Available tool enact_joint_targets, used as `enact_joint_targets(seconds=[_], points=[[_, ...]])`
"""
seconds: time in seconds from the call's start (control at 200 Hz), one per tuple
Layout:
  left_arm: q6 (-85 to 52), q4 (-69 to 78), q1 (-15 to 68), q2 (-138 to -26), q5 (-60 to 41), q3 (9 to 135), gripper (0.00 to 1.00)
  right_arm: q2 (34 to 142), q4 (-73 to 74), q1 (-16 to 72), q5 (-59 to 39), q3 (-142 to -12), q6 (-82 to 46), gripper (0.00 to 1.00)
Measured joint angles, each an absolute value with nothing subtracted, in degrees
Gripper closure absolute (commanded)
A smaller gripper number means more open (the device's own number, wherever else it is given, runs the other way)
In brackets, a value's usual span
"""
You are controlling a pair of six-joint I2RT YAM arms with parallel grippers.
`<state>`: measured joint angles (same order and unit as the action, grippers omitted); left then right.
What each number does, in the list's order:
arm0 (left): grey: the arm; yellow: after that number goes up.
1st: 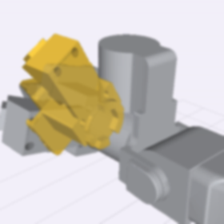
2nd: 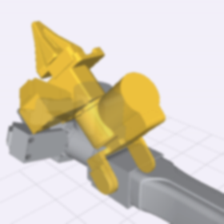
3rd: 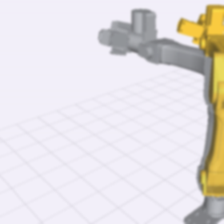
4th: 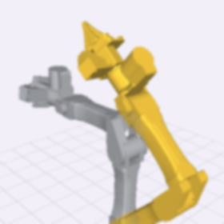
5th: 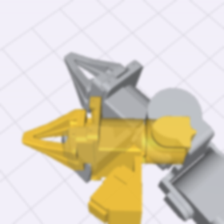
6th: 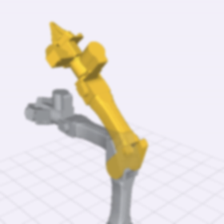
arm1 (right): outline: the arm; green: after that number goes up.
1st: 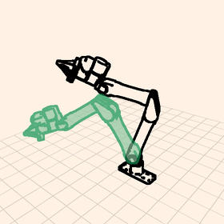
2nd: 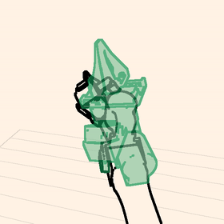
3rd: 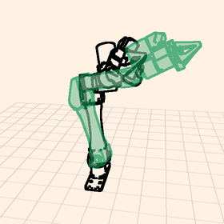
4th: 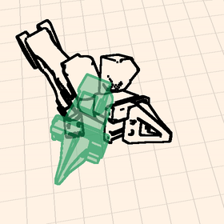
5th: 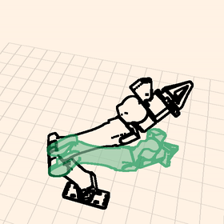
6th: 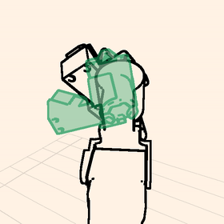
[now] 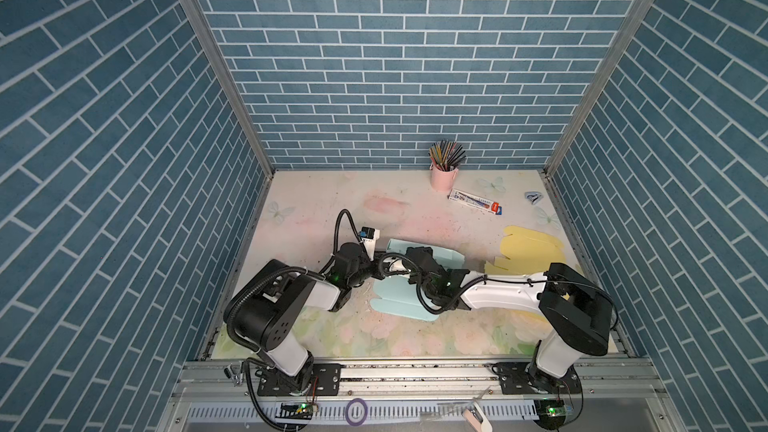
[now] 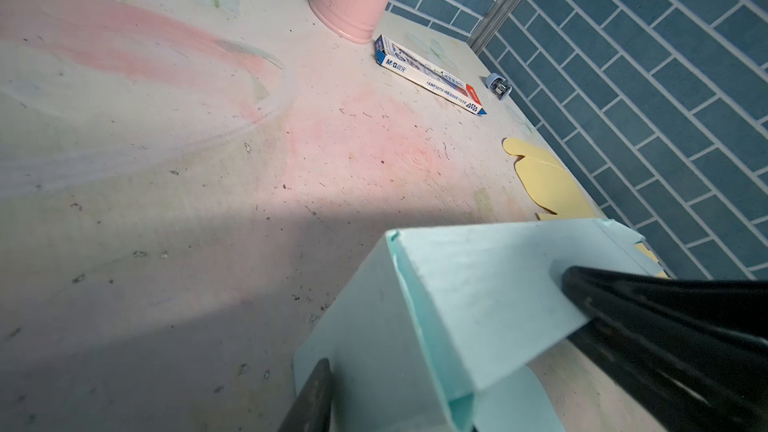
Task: Fold the paper box
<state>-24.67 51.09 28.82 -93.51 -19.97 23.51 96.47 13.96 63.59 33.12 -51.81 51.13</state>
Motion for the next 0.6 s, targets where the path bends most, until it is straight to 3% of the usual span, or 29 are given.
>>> enact_joint_targets(seconds=[0.49,0.6], points=[[-22.9,51.1,30.1,-91.8,-15.6,21.9,0.75,88.4,5.7,63.9,26.2,-53.0,32.9,0.71],[-22.1,50.8,30.5,-91.2,-15.0,21.8,0.75,85.6,3.2,63.9,24.4,-53.0,27.4,0.63]])
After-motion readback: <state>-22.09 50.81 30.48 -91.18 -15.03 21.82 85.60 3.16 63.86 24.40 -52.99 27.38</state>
